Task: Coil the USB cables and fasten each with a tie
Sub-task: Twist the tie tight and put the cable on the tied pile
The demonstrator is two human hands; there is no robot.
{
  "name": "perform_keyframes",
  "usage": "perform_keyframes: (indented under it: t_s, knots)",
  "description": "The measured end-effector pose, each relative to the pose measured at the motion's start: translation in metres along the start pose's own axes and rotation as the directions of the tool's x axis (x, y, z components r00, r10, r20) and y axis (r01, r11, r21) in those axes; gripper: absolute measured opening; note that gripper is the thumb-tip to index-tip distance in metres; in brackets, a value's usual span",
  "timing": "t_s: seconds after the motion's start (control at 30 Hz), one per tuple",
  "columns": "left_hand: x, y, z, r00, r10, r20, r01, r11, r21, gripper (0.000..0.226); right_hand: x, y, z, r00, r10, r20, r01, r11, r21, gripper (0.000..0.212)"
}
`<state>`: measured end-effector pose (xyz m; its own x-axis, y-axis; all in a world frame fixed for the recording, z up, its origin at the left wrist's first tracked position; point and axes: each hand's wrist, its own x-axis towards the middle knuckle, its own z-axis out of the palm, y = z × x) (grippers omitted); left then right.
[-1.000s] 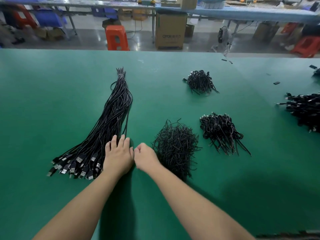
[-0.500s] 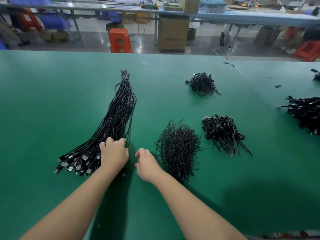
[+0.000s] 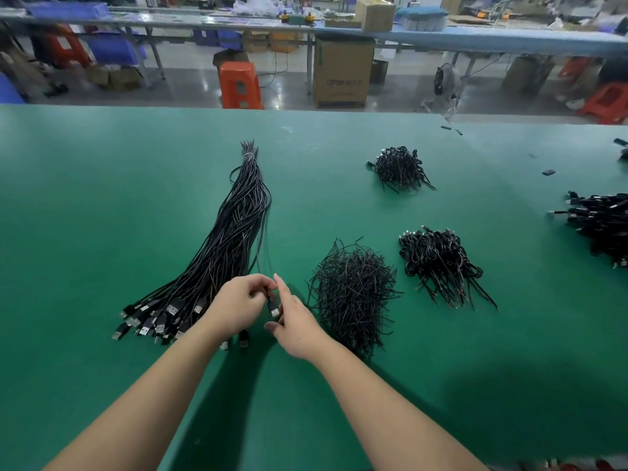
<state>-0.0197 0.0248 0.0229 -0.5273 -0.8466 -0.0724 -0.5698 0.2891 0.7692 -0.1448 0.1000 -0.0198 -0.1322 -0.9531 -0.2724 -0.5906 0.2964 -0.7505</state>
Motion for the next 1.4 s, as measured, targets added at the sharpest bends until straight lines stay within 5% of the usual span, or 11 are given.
perform_keyframes:
  t_s: [0.27, 0.4, 0.53, 0.6, 0.77, 0.9, 1.13, 1.27, 1.4]
  knots:
    - [-0.02, 0.003, 0.001, 0.896, 0.404, -0.185, -0.3, 0.857, 0.419, 0.013, -0.001, 0.001, -0.004, 0.999, -0.052, 0.007, 0.052, 0.999, 0.005, 0.093]
    - [-0.039, 0.019, -0.003, 0.916, 0.4, -0.039, -0.376, 0.888, 0.265, 0.009, -0.003, 0.005, -0.006, 0.996, -0.089, 0.013, 0.088, 0.996, 0.016, 0.081]
    - [-0.05, 0.037, -0.006, 0.957, 0.29, -0.014, -0.289, 0.956, 0.058, 0.026, -0.002, 0.002, -0.004, 0.977, -0.141, -0.159, 0.152, 0.987, 0.056, 0.02]
    - [-0.05, 0.046, -0.009, 0.968, 0.243, -0.055, -0.246, 0.968, -0.056, 0.018, -0.007, -0.006, -0.001, 0.977, -0.125, -0.17, 0.138, 0.988, 0.067, 0.014]
    - [-0.042, 0.056, -0.023, 0.986, 0.149, -0.072, -0.165, 0.924, -0.346, 0.017, -0.021, -0.009, 0.012, 0.966, -0.257, 0.005, 0.256, 0.961, -0.106, 0.018]
    - [-0.035, 0.052, -0.034, 0.99, 0.071, -0.118, -0.122, 0.845, -0.521, 0.02, -0.031, -0.031, 0.003, 0.988, -0.138, 0.072, 0.122, 0.973, 0.194, 0.035]
    - [-0.03, 0.035, -0.045, 0.992, -0.051, -0.118, -0.042, 0.742, -0.669, 0.031, -0.05, -0.041, -0.028, 0.917, -0.134, 0.375, 0.089, 0.987, 0.135, 0.043]
    - [-0.031, 0.034, -0.04, 0.99, -0.097, -0.103, -0.011, 0.672, -0.74, 0.026, -0.052, -0.046, -0.046, 0.944, -0.24, 0.226, 0.216, 0.968, 0.126, 0.032]
    - [-0.035, 0.041, -0.03, 0.995, -0.096, -0.029, 0.036, 0.611, -0.791, 0.036, -0.05, -0.064, -0.056, 0.972, -0.217, 0.095, 0.139, 0.848, 0.512, 0.028]
